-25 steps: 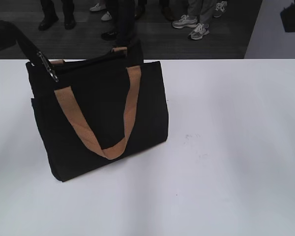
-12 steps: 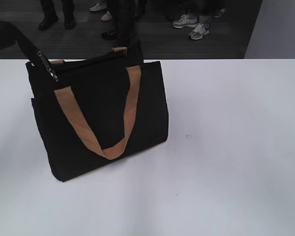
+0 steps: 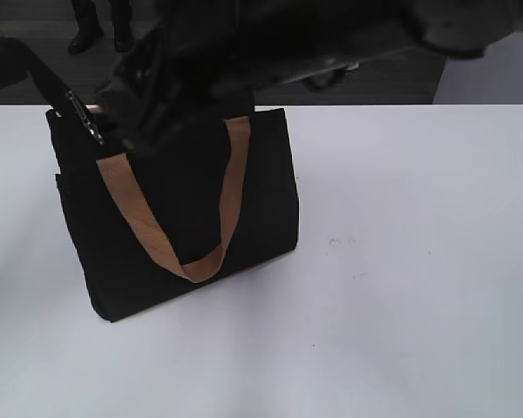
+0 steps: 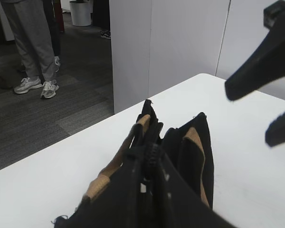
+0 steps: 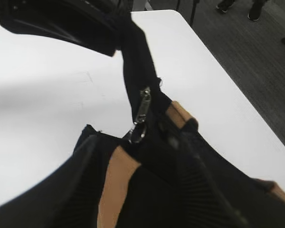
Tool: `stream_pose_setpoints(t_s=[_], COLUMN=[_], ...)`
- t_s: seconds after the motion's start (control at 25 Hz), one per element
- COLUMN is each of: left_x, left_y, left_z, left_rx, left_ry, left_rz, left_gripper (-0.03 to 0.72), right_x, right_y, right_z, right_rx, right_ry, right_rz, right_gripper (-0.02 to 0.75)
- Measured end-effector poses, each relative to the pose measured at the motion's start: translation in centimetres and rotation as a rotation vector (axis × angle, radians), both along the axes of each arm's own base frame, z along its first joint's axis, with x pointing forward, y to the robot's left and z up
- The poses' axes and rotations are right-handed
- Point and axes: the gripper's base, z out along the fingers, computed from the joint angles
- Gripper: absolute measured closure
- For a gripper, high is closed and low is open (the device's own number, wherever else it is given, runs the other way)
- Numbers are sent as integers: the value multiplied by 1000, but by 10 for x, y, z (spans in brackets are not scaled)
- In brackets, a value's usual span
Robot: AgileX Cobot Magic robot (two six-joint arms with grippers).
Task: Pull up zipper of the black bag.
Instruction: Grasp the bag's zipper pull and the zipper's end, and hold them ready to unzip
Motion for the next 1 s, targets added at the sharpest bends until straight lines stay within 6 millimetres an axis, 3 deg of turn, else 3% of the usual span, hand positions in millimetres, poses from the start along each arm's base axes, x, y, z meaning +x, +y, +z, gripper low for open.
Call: stream_pose_setpoints(t_s=[0.16,0.36,0.64,1.0], left_x=[0,0,0,0], left_y=[0,0,0,0], left_z=[0,0,0,0], left_rx=[0,0,1,3], left_ry=[0,0,0,1], left_rz=[0,0,1,2], left_gripper=[652,652,653,653], right_x=[-1,6,17,25], right_y=[24,32,43,53], right_z=[-21,-39,-52,-54], right_rx=[-10,-23,-50,-46], right_ry=[-27,-45,-61,-59], right_rz=[-13,-53,-51,-41], right_gripper=[337,337,337,337])
